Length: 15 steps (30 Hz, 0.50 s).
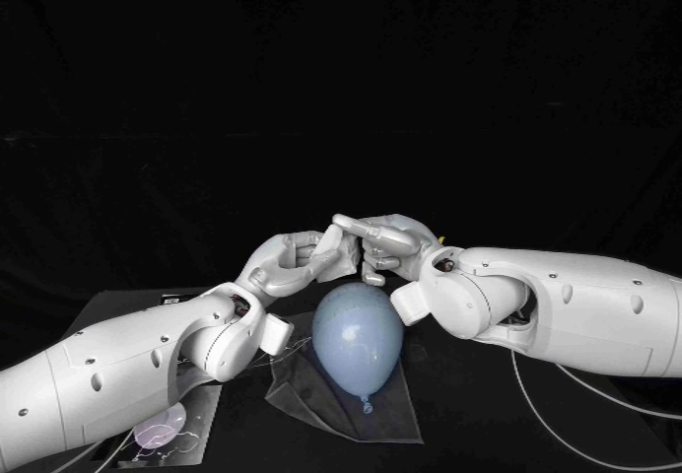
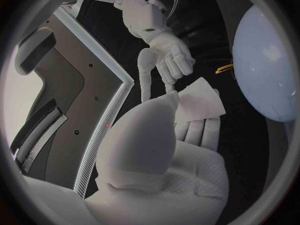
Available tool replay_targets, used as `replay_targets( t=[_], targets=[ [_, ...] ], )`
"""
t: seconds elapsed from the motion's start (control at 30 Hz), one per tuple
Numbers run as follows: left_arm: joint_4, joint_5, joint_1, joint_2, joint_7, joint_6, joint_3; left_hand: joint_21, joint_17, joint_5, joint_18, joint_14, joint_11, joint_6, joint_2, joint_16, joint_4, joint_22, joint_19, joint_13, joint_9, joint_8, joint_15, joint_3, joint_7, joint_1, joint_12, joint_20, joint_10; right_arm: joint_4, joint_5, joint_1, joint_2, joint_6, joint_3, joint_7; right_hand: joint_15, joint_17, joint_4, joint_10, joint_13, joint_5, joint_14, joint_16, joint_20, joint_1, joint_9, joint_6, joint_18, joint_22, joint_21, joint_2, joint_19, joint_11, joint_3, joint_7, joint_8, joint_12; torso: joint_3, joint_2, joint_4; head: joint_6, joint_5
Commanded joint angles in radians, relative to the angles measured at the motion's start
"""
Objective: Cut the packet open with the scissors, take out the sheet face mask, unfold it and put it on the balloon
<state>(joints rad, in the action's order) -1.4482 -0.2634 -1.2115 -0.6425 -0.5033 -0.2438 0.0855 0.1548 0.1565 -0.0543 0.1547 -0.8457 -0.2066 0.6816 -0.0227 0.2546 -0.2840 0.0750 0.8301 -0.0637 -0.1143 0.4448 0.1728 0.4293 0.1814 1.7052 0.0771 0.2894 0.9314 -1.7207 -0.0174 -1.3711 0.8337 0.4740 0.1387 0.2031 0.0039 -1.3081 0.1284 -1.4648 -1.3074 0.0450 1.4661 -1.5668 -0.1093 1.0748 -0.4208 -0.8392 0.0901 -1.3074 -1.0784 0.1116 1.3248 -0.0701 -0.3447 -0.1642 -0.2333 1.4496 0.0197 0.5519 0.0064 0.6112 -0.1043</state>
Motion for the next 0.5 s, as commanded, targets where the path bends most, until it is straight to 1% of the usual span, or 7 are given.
replay_targets(
  t=[0.03,0.1,0.23,0.37,0.4,0.43,0.5],
  targets=[
    [0.001,0.048,-0.001,0.003,0.006,0.011,-0.002,0.004,-0.005,0.006,0.023,-0.021,0.006,0.031,-0.006,-0.011,0.007,-0.003,0.012,0.001,0.004,-0.012,-0.005,0.082,0.063,-0.022,-0.011,-0.001,0.026,-0.002,-0.030,0.000,0.002,-0.049,0.000,-0.025,0.007,-0.250,0.008,-0.045,-0.179,0.005,0.101,0.001,-0.006,-0.010,0.002,0.004,0.008,-0.127,0.004,-0.002,-0.001,-0.009,0.014,0.001,0.009,-0.004,-0.0001,0.000,-0.0001,-0.002,0.003],
    [0.002,0.051,-0.002,0.003,0.011,0.006,-0.002,0.004,-0.009,0.008,0.024,-0.035,0.007,0.049,-0.015,-0.019,0.014,-0.004,0.018,0.002,0.005,-0.020,-0.006,0.142,0.063,-0.050,-0.016,-0.001,0.038,-0.003,-0.033,-0.001,0.003,-0.053,0.000,-0.028,0.007,-0.249,0.016,-0.045,-0.178,0.005,0.101,0.001,-0.007,-0.013,0.003,0.003,0.009,-0.127,0.004,-0.003,-0.001,-0.009,0.024,0.000,0.013,-0.004,-0.0002,0.000,-0.0001,-0.002,0.003],
    [0.006,0.054,-0.002,0.002,0.017,-0.001,-0.002,0.006,-0.013,0.005,0.026,-0.054,0.011,0.065,-0.024,-0.027,0.046,-0.004,0.027,0.002,0.004,-0.028,-0.011,0.207,0.060,-0.070,-0.015,-0.004,0.053,-0.004,-0.037,-0.001,0.005,-0.057,0.000,-0.031,0.008,-0.250,0.041,-0.044,-0.178,0.006,0.101,0.001,-0.008,-0.021,0.006,-0.001,0.009,-0.126,0.005,-0.012,-0.001,-0.010,0.049,0.000,0.023,-0.005,-0.0003,0.000,0.0002,-0.003,0.005],
    [0.008,0.055,-0.002,0.002,0.022,-0.004,-0.002,0.008,-0.016,0.005,0.026,-0.068,0.012,0.078,-0.029,-0.035,0.073,-0.003,0.032,0.002,0.002,-0.034,-0.013,0.249,0.060,-0.097,-0.015,-0.005,0.062,-0.003,-0.042,-0.001,0.005,-0.062,0.000,-0.035,0.009,-0.250,0.052,-0.045,-0.179,0.007,0.101,0.001,-0.009,-0.023,0.007,-0.004,0.009,-0.127,0.004,-0.021,-0.001,-0.010,0.058,-0.001,0.027,-0.003,0.0000,0.000,-0.0002,-0.004,0.006],
    [0.009,0.055,-0.002,0.001,0.023,-0.003,-0.002,0.008,-0.016,0.005,0.026,-0.068,0.012,0.078,-0.029,-0.035,0.073,-0.003,0.032,0.002,0.002,-0.034,-0.013,0.249,0.060,-0.097,-0.015,-0.005,0.062,-0.003,-0.044,-0.001,0.005,-0.064,0.000,-0.036,0.008,-0.251,0.056,-0.046,-0.180,0.007,0.101,0.000,-0.009,-0.023,0.007,-0.007,0.009,-0.127,0.004,-0.024,-0.001,-0.010,0.061,0.000,0.028,-0.002,0.0001,0.000,-0.0002,-0.004,0.006],
    [0.009,0.056,-0.002,0.001,0.025,-0.002,-0.002,0.009,-0.018,0.005,0.026,-0.073,0.012,0.081,-0.032,-0.039,0.085,-0.003,0.033,0.002,0.002,-0.038,-0.013,0.264,0.061,-0.112,-0.016,-0.006,0.063,-0.003,-0.048,-0.001,0.005,-0.067,0.000,-0.037,0.008,-0.251,0.060,-0.046,-0.180,0.007,0.101,0.000,-0.009,-0.024,0.007,-0.009,0.009,-0.127,0.004,-0.027,-0.001,-0.010,0.064,0.000,0.028,-0.002,0.0001,0.000,-0.0003,-0.005,0.006],
    [0.009,0.056,-0.002,0.001,0.029,0.002,-0.002,0.010,-0.019,0.005,0.026,-0.073,0.011,0.082,-0.032,-0.041,0.087,-0.003,0.033,0.002,0.002,-0.039,-0.013,0.268,0.061,-0.116,-0.016,-0.006,0.063,-0.003,-0.057,-0.001,0.006,-0.074,0.000,-0.041,0.008,-0.251,0.070,-0.046,-0.180,0.007,0.101,0.000,-0.009,-0.026,0.008,-0.013,0.009,-0.127,0.004,-0.032,0.000,-0.009,0.072,0.001,0.031,-0.002,0.0000,0.000,-0.0001,-0.005,0.007]
  ],
)
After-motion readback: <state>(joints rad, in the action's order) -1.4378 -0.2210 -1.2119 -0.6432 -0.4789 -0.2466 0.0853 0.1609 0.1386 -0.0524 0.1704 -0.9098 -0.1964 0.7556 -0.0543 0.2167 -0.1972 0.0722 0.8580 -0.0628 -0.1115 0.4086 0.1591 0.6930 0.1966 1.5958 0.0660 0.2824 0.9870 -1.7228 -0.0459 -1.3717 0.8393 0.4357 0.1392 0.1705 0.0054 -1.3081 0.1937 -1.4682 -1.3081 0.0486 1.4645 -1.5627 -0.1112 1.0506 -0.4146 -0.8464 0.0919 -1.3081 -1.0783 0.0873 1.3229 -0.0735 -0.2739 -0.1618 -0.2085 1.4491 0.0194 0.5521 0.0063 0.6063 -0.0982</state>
